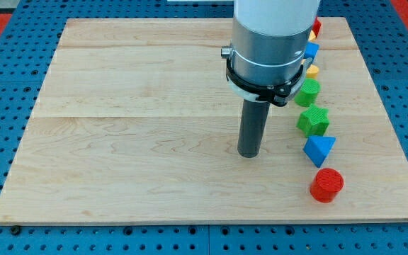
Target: Move the green star to the left center of the board
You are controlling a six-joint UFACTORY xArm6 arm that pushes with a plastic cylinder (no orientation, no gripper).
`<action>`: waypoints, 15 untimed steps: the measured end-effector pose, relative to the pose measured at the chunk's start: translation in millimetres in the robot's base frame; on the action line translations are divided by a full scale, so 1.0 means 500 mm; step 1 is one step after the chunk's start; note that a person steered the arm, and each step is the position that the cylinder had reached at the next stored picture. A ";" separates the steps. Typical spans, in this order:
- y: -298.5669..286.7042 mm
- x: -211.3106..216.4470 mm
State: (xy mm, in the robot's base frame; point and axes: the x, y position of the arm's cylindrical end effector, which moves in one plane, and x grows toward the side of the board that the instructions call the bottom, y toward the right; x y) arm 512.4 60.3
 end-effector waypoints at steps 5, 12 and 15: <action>-0.088 0.159; 0.255 0.018; 0.003 -0.192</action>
State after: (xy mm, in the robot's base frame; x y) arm 416.3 61.7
